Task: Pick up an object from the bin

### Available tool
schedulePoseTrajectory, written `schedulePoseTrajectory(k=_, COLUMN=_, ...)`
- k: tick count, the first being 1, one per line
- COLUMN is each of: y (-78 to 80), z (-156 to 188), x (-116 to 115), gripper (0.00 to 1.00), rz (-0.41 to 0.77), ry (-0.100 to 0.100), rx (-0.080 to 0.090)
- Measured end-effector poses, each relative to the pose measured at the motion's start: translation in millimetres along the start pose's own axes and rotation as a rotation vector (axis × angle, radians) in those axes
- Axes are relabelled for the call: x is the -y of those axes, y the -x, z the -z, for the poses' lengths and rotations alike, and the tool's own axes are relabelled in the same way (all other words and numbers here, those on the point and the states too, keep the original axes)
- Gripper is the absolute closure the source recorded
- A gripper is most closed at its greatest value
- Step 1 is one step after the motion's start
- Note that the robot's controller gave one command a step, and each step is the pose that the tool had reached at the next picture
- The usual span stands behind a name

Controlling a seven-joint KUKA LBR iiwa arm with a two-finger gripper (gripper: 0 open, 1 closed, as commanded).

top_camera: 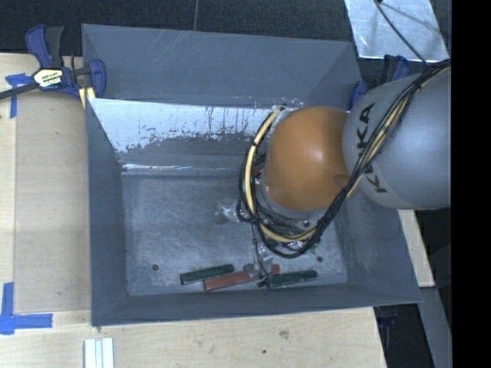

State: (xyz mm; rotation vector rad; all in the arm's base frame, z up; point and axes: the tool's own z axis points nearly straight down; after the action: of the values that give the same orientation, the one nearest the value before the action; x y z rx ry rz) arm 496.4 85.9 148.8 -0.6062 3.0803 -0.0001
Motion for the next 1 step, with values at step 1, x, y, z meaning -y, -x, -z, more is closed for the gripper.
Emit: schedulePoseTrajectory(k=1, y=-39.8, z=-75.7, x=78.3, gripper=0.0, rz=-0.048, ry=-0.006, rx=0.017)
